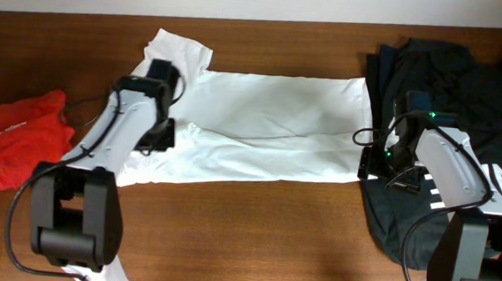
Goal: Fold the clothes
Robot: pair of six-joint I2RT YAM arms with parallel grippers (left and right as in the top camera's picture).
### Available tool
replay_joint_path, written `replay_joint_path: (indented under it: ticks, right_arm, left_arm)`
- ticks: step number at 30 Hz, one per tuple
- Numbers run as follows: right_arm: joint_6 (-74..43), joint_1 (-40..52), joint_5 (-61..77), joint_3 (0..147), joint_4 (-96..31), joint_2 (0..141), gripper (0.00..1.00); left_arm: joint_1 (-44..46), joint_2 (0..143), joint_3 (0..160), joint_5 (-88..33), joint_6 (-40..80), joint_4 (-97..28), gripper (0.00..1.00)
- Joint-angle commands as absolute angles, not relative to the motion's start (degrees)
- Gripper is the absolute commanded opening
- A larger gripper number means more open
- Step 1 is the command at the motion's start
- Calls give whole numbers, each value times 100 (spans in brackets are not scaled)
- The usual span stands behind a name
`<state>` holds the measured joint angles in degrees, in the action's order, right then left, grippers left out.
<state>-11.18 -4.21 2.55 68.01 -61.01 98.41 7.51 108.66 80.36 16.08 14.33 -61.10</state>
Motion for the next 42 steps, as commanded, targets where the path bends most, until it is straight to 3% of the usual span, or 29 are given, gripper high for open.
replay_joint_path:
  ticks: [1, 2, 3, 6, 21, 23, 25, 27, 40, 42]
  right_arm:
    - [-1135, -458, 187, 6820, -6088, 9701, 80]
    - [-1135, -458, 187, 6820, -6088, 9701, 80]
    - [-1135, -458, 187, 6820, -6090, 9701, 80]
    - [-1135, -458, 187, 6820, -6114, 9701, 80]
    - [-1138, -458, 187, 6820, -6265, 9701, 80]
    - [-1138, -458, 185, 6820, -6287, 9701, 80]
    - [-1138, -458, 185, 6820, -6305, 9701, 80]
    - [-1138, -458, 185, 6820, -6307, 9701, 80]
    - [-1140, -458, 189, 6820, -6370, 9701, 80]
    - [-1140, -458, 189, 6820, -6368, 9701, 80]
  left_arm:
    - [204, 10930, 7620, 1013, 1732, -6027, 39]
    - [73, 10930, 7513, 919, 1732, -6005, 53]
    - [-23, 10930, 7435, 906, 1734, -5990, 61]
    - [-263, 10930, 7262, 926, 1730, -5916, 73]
    - [-580, 10930, 6469, 1028, 1734, -4978, 73]
    - [-580, 10930, 6368, 1057, 1732, -4860, 64]
    - [-580, 10930, 6346, 1155, 1734, -4840, 49]
    - [-589, 10930, 6346, 1295, 1734, -4842, 45]
    - [-1588, 10930, 6163, 1262, 2147, -5260, 46]
    - [-1673, 10927, 6156, 1098, 2141, -5301, 51]
